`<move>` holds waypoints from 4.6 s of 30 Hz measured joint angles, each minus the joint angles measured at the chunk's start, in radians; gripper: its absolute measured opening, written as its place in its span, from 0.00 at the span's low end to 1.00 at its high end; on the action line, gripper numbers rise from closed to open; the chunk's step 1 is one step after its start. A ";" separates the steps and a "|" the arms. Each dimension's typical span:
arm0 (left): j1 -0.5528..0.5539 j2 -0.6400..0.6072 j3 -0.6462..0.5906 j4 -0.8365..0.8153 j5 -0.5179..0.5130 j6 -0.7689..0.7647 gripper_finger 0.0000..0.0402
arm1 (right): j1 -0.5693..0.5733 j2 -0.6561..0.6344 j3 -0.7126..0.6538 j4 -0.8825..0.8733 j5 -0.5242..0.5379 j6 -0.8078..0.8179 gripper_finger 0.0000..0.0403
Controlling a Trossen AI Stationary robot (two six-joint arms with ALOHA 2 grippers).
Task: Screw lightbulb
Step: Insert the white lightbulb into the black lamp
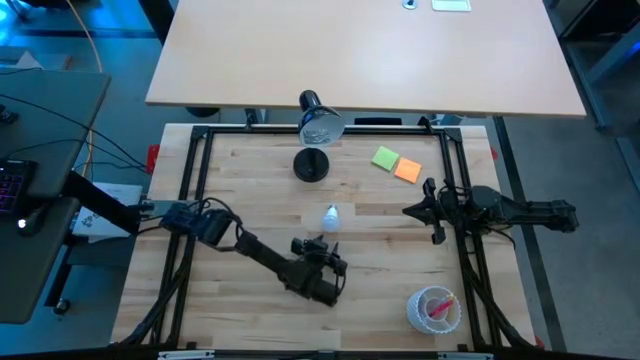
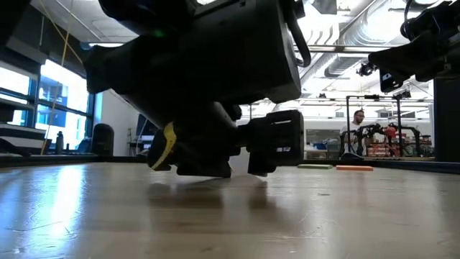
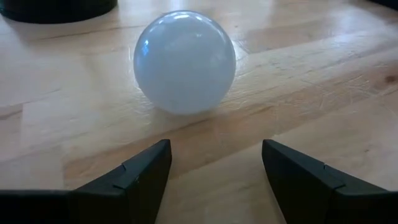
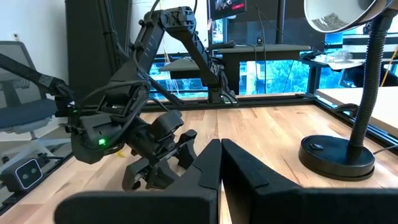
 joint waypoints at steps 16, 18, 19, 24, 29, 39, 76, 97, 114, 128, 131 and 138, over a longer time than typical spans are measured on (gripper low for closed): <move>0.047 -0.001 0.000 0.070 0.021 0.013 0.69 | 0.000 0.000 0.000 0.000 0.000 0.000 0.02; 0.056 -0.001 0.001 0.081 0.027 0.025 0.74 | 0.000 0.000 0.000 0.000 0.000 0.000 0.02; 0.060 -0.001 0.001 0.085 0.036 0.034 0.76 | 0.000 0.000 0.000 0.000 0.000 0.000 0.02; 0.072 -0.002 0.002 0.098 0.047 0.040 0.88 | 0.000 0.000 0.000 0.000 0.000 0.000 0.02; 0.086 -0.001 0.001 0.094 0.057 0.039 0.90 | 0.000 0.000 0.000 0.000 0.000 0.000 0.02; 0.128 -0.002 0.001 0.066 0.060 -0.017 0.90 | 0.000 0.000 0.000 0.000 0.000 0.000 0.02; 0.039 -0.052 -0.005 -0.277 -0.113 -0.103 0.65 | 0.000 0.000 0.000 0.000 0.000 0.000 0.02; -0.238 -0.184 -0.127 -0.382 -0.353 -0.567 0.63 | 0.000 0.000 0.000 0.000 0.000 0.000 0.02; -0.225 -0.417 -0.150 0.375 0.214 0.696 0.61 | 0.000 0.000 0.000 0.000 0.000 0.000 0.02; -0.105 -0.413 -0.670 1.400 0.377 0.967 0.61 | 0.000 0.000 0.000 0.006 0.000 0.000 0.02; -0.105 -0.413 -0.753 1.538 0.380 1.021 0.61 | 0.000 0.000 0.000 0.010 0.000 0.001 0.02; -0.105 -0.413 -0.834 1.703 0.404 1.049 0.61 | 0.000 0.000 0.000 0.152 0.016 0.121 0.02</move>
